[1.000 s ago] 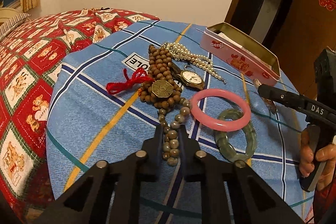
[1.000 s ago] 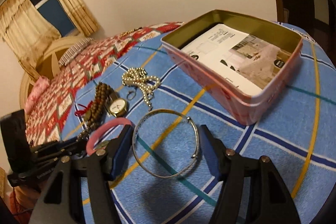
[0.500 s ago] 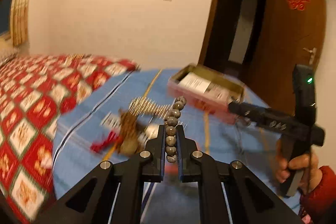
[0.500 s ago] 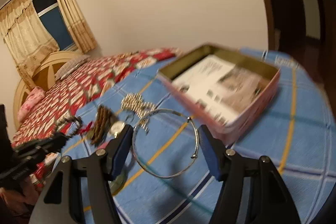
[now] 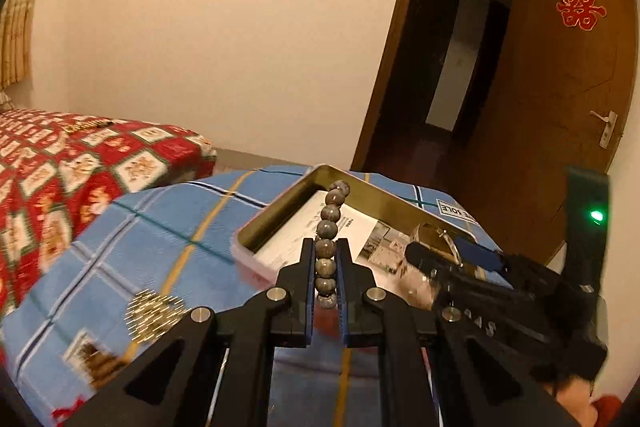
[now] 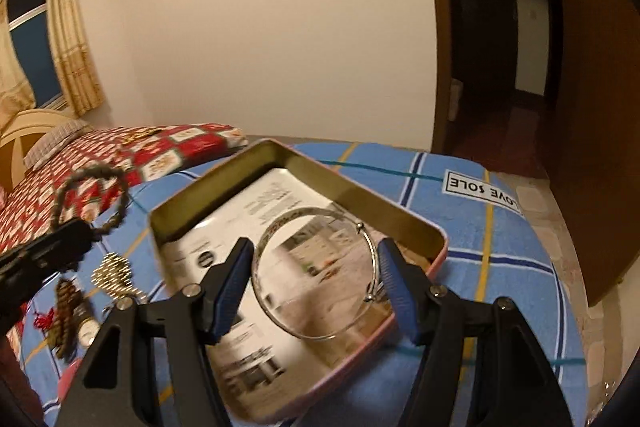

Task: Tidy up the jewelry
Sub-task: 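Carry both held bracelets into the pink tin and open both tools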

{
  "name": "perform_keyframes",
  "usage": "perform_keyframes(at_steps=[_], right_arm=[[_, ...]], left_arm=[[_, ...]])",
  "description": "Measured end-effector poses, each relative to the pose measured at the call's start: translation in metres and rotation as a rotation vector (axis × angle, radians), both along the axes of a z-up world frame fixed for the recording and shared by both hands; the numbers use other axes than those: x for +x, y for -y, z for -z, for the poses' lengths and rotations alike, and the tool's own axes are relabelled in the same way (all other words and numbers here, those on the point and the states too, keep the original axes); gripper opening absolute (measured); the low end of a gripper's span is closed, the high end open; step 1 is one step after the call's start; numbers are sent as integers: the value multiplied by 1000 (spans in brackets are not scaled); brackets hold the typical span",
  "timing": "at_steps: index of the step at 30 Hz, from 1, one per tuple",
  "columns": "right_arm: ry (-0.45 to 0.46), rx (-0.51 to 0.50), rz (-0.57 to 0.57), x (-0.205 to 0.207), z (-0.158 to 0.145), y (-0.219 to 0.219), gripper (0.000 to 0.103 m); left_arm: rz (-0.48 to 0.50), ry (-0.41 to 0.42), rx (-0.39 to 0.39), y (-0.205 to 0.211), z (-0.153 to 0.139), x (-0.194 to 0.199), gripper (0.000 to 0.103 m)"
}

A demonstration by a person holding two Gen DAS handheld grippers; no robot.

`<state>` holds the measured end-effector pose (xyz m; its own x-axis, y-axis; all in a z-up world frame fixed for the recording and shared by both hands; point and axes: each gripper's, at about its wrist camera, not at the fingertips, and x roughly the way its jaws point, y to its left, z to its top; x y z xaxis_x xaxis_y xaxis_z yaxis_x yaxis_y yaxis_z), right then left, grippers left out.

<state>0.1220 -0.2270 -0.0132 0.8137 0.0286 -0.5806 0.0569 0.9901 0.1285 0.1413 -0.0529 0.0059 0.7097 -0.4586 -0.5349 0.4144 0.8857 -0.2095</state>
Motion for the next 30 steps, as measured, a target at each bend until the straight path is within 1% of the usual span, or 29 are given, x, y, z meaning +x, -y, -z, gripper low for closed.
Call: perform_keyframes(at_steps=[5, 9, 11, 13, 17, 18, 19, 20, 22, 24, 25, 26, 27, 30], right_arm=[[-12, -7, -12, 7, 6, 4, 67], [-14, -4, -36, 5, 5, 6, 67], [-15, 7, -39, 9, 6, 8, 67], [-13, 18, -41, 10, 5, 9, 67], [-7, 28, -43, 11, 5, 11, 68], [-6, 36, -44, 11, 5, 12, 68], [-2, 43, -44, 11, 4, 13, 68], [4, 45, -39, 10, 4, 13, 70], [34, 44, -13, 5, 0, 15, 70], [72, 48, 20, 0, -4, 21, 71], [86, 52, 41, -2, -5, 24, 73], [100, 55, 61, -2, -7, 26, 76], [114, 60, 83, -4, -8, 29, 77], [140, 56, 133, -9, -10, 35, 77]], left_arm=[[6, -52, 39, 24, 20, 26, 8], [1, -80, 54, 32, 31, 35, 8], [0, -92, 47, 32, 34, 39, 8], [-5, -100, 44, 34, 37, 40, 8], [-18, -79, 76, 39, 36, 38, 8], [-18, -78, 83, 41, 36, 38, 12], [-19, -80, 93, 42, 36, 38, 20], [-25, -76, 102, 43, 34, 38, 26], [-51, -69, 107, 42, 31, 34, 52], [-68, -54, 77, 37, 25, 31, 63], [-77, -44, 60, 35, 21, 28, 65], [-85, -38, 53, 34, 19, 26, 65], [-94, -33, 51, 32, 16, 23, 65], [-125, -25, 67, 30, 13, 13, 66]])
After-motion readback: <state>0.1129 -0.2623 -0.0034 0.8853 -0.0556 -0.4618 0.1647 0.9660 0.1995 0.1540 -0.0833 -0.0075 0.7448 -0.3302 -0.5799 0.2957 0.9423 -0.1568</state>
